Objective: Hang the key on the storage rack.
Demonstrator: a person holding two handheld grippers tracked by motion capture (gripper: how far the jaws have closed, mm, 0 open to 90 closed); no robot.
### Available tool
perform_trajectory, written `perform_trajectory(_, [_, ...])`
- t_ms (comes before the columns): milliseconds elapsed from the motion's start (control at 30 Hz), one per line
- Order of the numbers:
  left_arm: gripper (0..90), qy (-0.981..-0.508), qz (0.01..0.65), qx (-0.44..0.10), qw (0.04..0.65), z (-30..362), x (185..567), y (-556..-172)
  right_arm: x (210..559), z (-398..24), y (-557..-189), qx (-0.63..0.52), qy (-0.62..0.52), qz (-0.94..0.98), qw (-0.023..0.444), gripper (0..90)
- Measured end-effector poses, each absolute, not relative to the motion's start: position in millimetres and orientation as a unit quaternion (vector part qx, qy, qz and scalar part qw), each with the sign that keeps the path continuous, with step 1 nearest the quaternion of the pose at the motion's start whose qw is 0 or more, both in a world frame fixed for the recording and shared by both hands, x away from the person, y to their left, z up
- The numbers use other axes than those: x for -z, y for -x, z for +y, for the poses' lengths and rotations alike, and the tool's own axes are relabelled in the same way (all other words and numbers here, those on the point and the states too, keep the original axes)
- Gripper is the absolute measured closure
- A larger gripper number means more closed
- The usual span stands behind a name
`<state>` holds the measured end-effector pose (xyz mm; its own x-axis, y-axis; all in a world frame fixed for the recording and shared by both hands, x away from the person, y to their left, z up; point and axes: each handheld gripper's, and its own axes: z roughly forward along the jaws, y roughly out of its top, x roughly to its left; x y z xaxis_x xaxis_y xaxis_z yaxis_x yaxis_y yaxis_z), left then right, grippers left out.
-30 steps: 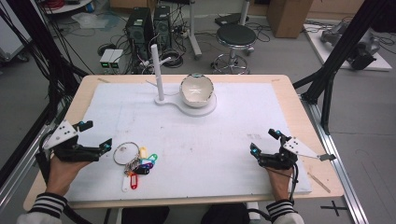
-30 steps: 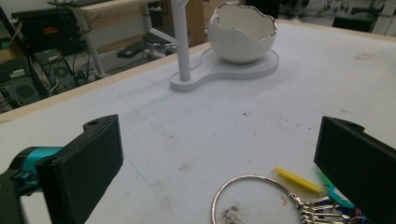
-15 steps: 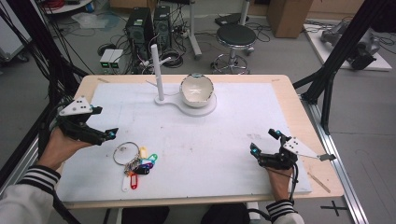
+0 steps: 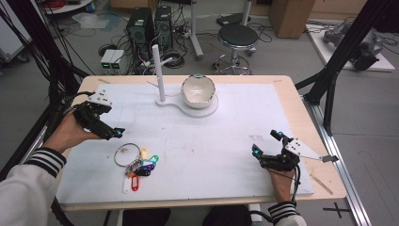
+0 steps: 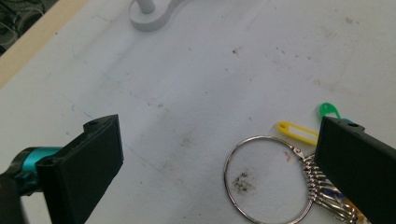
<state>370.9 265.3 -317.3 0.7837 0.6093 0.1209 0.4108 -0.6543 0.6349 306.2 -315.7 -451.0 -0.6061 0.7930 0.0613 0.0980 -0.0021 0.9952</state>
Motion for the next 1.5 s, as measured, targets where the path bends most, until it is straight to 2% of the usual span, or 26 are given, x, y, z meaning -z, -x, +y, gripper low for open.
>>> perform_trajectory(200, [2.0,-0.911,0.282,-0.144,0.265,257,322,-380,451,-316,-307,-0.62,-0.342,0.648,0.282,1.3])
perform_trajectory(333, [8.3,-0.923,0.277,-0.124,0.235,254,332,-385,451,-316,-307,-0.621,-0.342,0.647,0.281,1.3])
perform_trajectory(667, [10.7,-0.931,0.289,-0.107,0.196,251,346,-389,451,-316,-307,-0.62,-0.344,0.647,0.28,1.3])
perform_trajectory(900, [15.2,-0.926,0.331,-0.089,0.157,246,361,-392,451,-316,-306,-0.621,-0.346,0.646,0.278,1.3])
perform_trajectory(1000, [17.1,-0.922,0.346,-0.079,0.158,245,364,-393,451,-316,-306,-0.621,-0.345,0.646,0.279,1.3])
perform_trajectory(1167, [21.9,-0.919,0.361,-0.064,0.144,244,370,-396,451,-316,-307,-0.621,-0.344,0.646,0.282,1.3])
perform_trajectory(1233, [27.4,-0.919,0.365,-0.06,0.138,243,371,-397,451,-316,-306,-0.621,-0.346,0.646,0.279,1.3])
perform_trajectory(1500, [33.0,-0.915,0.39,-0.047,0.095,239,380,-401,451,-316,-307,-0.62,-0.344,0.646,0.283,1.3])
